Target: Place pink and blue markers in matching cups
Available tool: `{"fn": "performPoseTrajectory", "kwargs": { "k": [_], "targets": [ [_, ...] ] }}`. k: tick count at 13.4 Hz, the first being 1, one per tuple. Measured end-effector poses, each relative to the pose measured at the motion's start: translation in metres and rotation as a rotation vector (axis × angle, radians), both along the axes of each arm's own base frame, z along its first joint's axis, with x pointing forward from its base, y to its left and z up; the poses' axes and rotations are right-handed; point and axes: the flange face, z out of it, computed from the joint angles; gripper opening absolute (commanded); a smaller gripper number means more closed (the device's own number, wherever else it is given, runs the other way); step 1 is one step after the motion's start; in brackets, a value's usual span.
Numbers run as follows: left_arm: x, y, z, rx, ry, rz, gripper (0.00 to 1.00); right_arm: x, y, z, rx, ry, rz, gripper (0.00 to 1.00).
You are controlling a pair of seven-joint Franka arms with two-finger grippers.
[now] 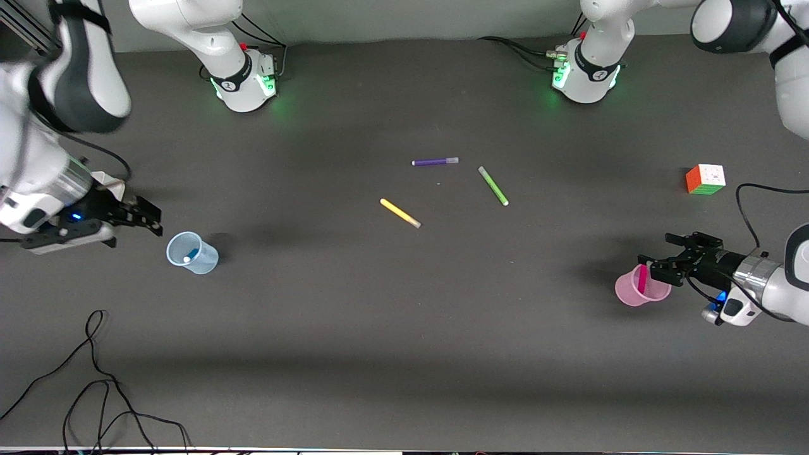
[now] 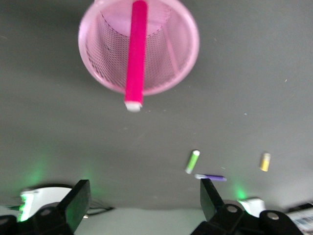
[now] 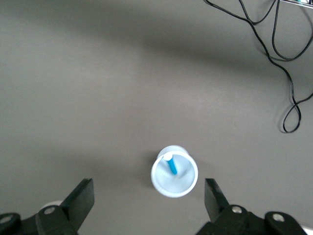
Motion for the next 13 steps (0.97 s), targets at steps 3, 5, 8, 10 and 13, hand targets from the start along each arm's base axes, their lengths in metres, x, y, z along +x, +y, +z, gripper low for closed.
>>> {"fn": "performPoseTrajectory", "kwargs": {
  "k": [3,5,8,10,13],
  "targets": [
    [-0.014,-0.048,0.091,0.203,-0.104,-0.155,1.0,-0.008,0.008,0.055,0.012,0.025,-0.027,1.0],
    [-0.035,-0.082,0.151,0.289,-0.178,-0.223,1.0,-0.023,0.008,0.079,0.018,0.02,-0.035,1.0],
    [-0.081,-0.112,0.233,0.363,-0.278,-0.266,1.0,-0.037,0.005,0.095,-0.013,0.024,-0.033,1.0],
    [-0.116,-0.115,0.271,0.395,-0.326,-0.263,1.0,-0.035,0.013,0.085,-0.023,0.04,-0.04,1.0],
    [-0.153,-0.123,0.288,0.43,-0.392,-0.263,1.0,-0.028,0.025,0.077,-0.022,0.039,-0.075,1.0]
  ]
}}
